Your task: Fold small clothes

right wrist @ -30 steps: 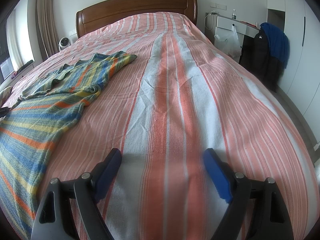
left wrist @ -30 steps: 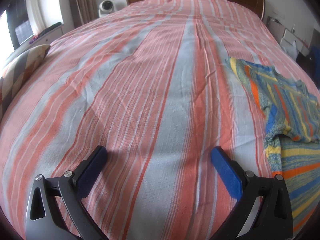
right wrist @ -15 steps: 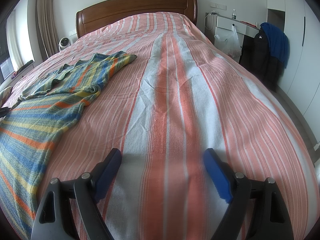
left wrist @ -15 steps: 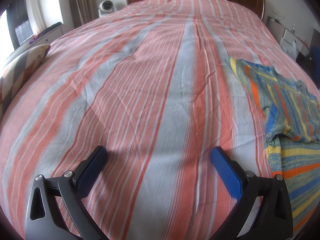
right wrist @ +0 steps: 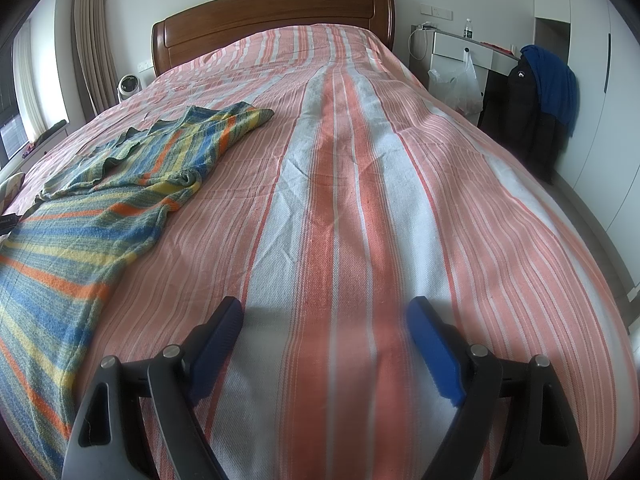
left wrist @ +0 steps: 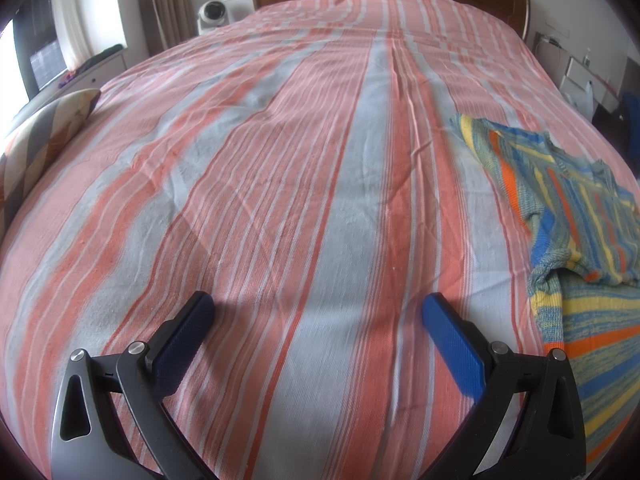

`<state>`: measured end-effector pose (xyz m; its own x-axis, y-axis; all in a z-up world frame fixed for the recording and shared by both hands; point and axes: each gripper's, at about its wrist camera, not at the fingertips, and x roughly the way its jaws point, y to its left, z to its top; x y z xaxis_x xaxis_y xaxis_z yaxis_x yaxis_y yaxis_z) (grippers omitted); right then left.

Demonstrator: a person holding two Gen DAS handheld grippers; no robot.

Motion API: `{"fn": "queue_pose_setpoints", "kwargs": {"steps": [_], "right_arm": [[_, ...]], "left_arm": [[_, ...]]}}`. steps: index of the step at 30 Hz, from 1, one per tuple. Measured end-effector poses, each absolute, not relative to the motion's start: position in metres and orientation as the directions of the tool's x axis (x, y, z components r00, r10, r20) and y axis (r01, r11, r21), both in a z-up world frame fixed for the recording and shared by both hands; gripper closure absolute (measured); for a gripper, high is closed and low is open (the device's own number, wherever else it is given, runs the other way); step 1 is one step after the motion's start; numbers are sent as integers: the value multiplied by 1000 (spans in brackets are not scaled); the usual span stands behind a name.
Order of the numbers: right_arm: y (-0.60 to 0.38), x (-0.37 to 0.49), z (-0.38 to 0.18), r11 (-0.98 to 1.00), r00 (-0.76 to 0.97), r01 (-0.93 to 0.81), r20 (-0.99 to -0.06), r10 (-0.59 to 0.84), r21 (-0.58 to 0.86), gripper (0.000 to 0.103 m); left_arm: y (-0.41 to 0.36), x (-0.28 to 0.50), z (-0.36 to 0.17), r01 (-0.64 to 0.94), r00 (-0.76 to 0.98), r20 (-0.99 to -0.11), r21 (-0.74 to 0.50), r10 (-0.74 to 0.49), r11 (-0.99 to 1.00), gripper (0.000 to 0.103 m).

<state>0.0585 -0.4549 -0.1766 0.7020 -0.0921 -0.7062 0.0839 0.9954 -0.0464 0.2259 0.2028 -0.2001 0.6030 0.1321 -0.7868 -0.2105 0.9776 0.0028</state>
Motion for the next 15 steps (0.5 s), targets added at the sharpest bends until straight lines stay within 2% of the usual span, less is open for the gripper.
{"fn": "queue_pose_setpoints", "kwargs": {"steps": [15], "right_arm": [[-456,58,-177,995,703,84,-705,-92,-46,19]], "left_arm": [[204,226,-200,-211,603,-787,2,132,978,0]]}}
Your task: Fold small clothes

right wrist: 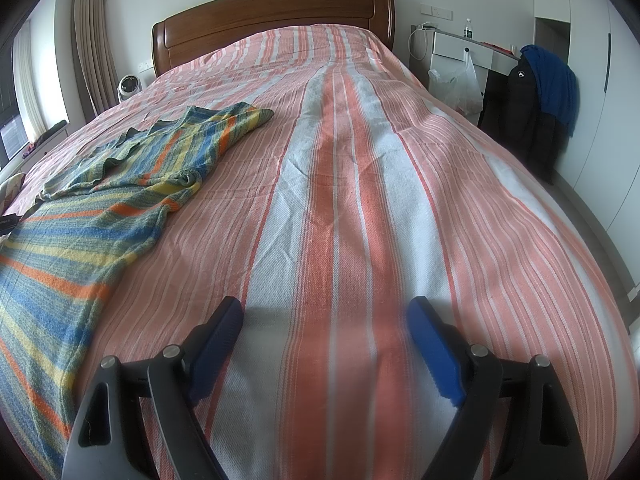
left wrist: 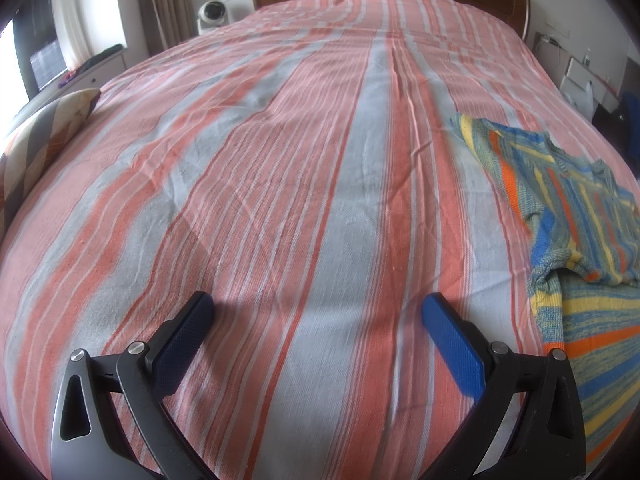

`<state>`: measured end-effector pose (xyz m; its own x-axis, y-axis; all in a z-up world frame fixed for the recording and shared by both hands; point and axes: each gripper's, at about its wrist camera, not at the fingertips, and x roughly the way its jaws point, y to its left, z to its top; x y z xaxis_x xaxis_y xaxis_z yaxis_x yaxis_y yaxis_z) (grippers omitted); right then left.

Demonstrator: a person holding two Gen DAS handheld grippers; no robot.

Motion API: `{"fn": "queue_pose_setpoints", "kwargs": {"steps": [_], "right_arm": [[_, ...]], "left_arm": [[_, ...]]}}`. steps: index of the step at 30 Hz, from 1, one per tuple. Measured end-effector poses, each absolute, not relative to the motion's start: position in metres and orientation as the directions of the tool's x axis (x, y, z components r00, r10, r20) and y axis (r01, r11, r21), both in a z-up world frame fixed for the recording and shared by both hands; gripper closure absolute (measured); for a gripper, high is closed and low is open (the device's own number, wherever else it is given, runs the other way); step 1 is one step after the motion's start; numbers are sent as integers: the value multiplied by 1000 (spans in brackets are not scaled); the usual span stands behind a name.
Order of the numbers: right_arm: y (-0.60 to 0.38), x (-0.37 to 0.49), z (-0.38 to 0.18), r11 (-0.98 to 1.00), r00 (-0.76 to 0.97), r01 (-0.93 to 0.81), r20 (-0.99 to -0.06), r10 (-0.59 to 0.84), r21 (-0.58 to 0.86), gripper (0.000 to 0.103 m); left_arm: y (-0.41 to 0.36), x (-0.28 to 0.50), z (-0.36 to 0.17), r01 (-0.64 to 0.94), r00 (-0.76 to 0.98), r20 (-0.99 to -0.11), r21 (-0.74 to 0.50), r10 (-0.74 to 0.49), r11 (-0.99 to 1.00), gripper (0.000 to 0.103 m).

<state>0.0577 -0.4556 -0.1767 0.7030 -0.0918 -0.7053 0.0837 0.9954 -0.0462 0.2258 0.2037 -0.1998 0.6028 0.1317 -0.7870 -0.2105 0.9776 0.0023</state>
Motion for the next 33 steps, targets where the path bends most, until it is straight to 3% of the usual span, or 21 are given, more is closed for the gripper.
{"fn": "queue_pose_setpoints", "kwargs": {"steps": [33], "right_arm": [[-457,57,-177,996,707,83,-702,-86,-39,19]], "left_arm": [[205,223,-196,-212,602,-787,5,134,977,0]]}}
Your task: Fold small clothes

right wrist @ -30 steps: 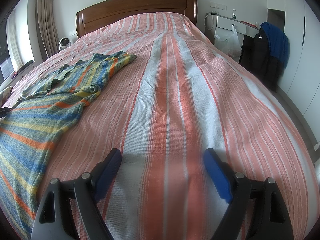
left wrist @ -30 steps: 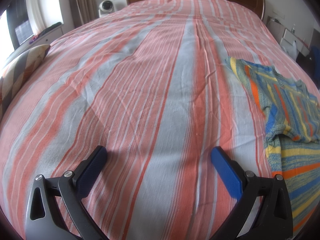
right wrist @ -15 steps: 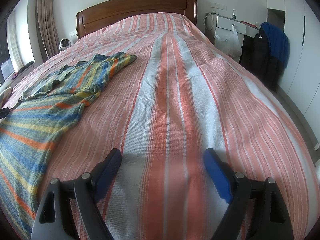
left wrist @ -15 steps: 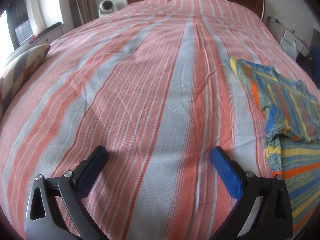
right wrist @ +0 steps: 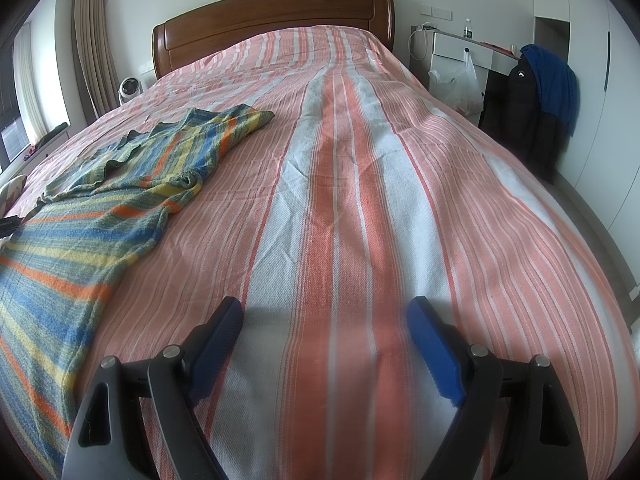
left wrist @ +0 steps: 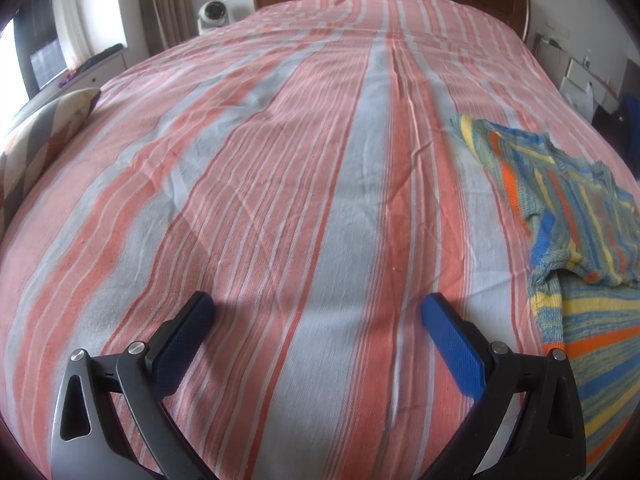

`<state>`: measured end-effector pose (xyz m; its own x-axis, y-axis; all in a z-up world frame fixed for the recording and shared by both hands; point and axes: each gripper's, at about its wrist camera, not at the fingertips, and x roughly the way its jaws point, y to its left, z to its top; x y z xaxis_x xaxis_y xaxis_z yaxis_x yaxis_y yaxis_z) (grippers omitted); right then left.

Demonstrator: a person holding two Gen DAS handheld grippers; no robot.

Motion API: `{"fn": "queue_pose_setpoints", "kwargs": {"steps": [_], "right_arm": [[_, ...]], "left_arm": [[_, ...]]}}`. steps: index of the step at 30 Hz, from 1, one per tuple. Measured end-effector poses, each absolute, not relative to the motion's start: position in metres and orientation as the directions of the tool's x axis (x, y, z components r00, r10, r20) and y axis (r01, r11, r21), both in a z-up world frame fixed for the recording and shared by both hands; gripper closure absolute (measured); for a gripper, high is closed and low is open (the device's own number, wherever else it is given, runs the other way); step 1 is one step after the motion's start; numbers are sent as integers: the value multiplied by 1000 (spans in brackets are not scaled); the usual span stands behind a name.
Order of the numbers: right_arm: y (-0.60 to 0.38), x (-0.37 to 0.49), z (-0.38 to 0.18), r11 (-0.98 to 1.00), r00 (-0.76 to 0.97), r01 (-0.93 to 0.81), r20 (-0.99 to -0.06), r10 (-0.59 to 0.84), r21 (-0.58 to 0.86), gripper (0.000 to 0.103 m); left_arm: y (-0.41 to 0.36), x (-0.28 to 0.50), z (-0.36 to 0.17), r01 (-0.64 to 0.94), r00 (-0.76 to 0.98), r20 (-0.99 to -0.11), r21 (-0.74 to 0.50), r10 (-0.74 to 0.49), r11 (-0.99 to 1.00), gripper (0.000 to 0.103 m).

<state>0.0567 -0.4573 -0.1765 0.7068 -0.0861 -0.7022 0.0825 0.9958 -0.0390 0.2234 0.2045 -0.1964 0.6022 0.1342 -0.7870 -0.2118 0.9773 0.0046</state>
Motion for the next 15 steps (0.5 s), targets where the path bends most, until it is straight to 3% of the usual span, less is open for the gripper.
{"fn": "queue_pose_setpoints", "kwargs": {"steps": [15], "right_arm": [[-457,56,-177,996,708,82,-701,-84,-36,19]], "left_arm": [[203,219,-194,-257,560,-821,-48,109,965,0]]}}
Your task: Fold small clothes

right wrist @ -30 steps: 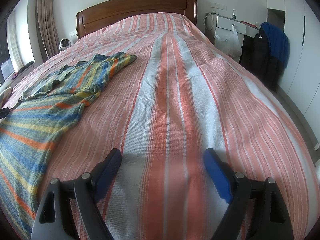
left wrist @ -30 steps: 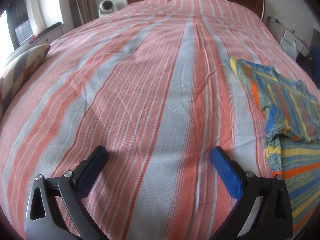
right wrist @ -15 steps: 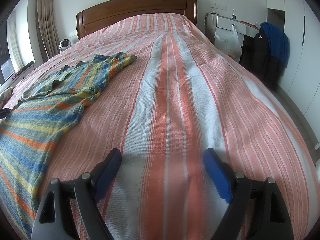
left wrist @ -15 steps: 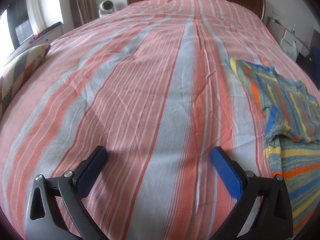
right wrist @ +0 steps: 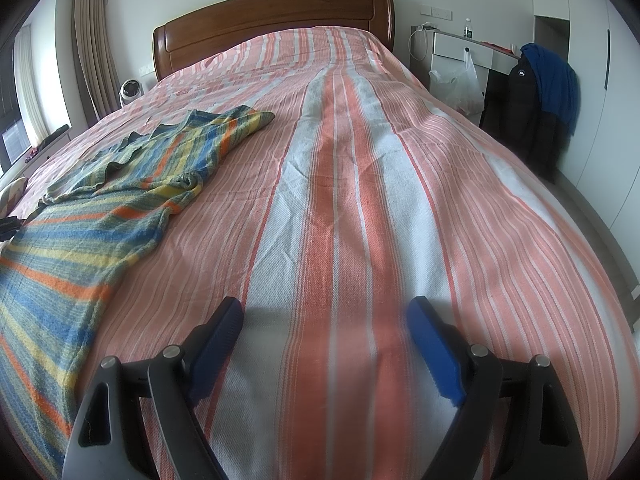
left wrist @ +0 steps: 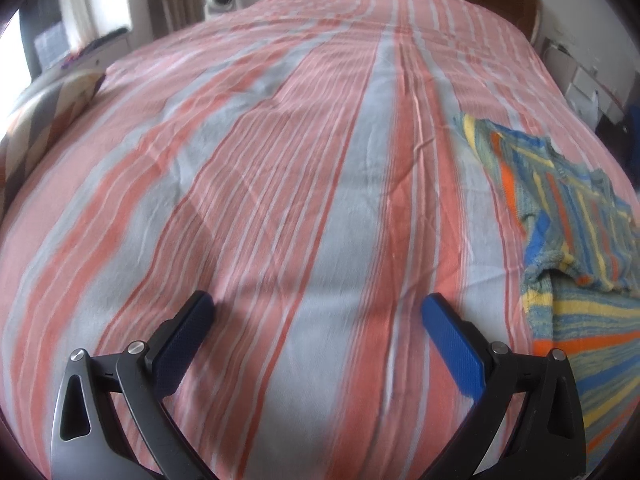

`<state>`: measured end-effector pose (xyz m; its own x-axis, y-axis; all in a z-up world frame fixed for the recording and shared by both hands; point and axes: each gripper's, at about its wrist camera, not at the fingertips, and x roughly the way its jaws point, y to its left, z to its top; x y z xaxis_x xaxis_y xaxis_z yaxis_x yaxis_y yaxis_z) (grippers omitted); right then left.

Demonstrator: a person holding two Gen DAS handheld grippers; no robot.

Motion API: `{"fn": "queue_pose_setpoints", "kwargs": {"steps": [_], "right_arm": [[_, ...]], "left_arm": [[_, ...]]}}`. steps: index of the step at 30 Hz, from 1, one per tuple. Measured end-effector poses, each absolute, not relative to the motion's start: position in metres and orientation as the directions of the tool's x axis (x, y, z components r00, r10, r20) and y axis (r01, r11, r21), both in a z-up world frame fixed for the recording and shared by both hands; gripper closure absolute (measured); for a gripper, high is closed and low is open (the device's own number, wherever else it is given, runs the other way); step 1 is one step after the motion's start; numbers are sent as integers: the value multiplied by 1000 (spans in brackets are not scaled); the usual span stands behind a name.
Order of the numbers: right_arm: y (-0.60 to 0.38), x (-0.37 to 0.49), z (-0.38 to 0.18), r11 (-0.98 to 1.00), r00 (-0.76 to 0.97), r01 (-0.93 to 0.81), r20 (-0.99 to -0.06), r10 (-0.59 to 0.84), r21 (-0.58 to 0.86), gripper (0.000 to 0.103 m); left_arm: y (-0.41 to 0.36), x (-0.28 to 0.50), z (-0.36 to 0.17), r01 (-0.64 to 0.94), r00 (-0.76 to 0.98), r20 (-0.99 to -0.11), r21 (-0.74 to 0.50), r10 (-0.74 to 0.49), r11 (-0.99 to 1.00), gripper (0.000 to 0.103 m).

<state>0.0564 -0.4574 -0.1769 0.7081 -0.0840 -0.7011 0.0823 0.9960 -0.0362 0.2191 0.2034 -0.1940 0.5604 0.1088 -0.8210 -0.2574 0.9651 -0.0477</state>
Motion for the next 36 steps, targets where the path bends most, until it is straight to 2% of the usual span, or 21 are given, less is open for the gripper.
{"fn": "queue_pose_setpoints", "kwargs": {"steps": [5,9,14,17,20,23,24,25,26,29,33,34,35,36], "right_arm": [[-456,56,-176,996,706,82,-703,-85,-37,18],[-453,61,-173,996,690,78,-719,-81,-37,17],[-444,65,-159,996,615,76,-785,-81,-44,15],[-432,41,-141,998,584,27,-811,34,61,15],[-399,-2,-124,978,506,-117,-837,209,173,15],[-372,-39,-128,963,410,-169,-874,261,209,15],[-366,-48,-132,959,383,-169,-882,276,227,15],[-363,-53,-136,956,363,-161,-885,290,247,19],[-359,-59,-143,949,338,-138,-888,313,282,23],[-351,-59,-159,940,315,-98,-886,340,326,34],[-339,-45,-182,951,297,-72,-904,308,301,39],[-333,-43,-185,955,292,-82,-910,295,284,48],[-324,-38,-188,960,279,-105,-919,278,258,70],[-321,-37,-189,959,263,-119,-923,280,257,85]], "left_arm": [[205,214,-195,-225,565,-822,-71,70,972,0],[209,188,-175,-217,553,-833,-107,32,970,1],[194,99,-132,-36,595,-794,-183,-127,982,1],[170,43,-133,61,533,-813,-238,-233,969,1],[140,14,-151,96,465,-857,-200,-221,975,1],[108,4,-175,148,390,-904,-127,-176,981,4],[102,4,-180,161,375,-912,-112,-166,981,10],[95,4,-186,174,353,-922,-104,-160,979,21],[91,5,-191,178,333,-929,-105,-160,978,24],[80,4,-195,191,322,-935,-90,-149,978,27],[71,-1,-199,203,303,-941,-87,-147,975,40],[70,-2,-200,203,294,-944,-91,-150,975,48],[72,-7,-203,201,283,-947,-97,-153,975,55],[72,-7,-205,198,269,-950,-107,-159,974,74]]}}
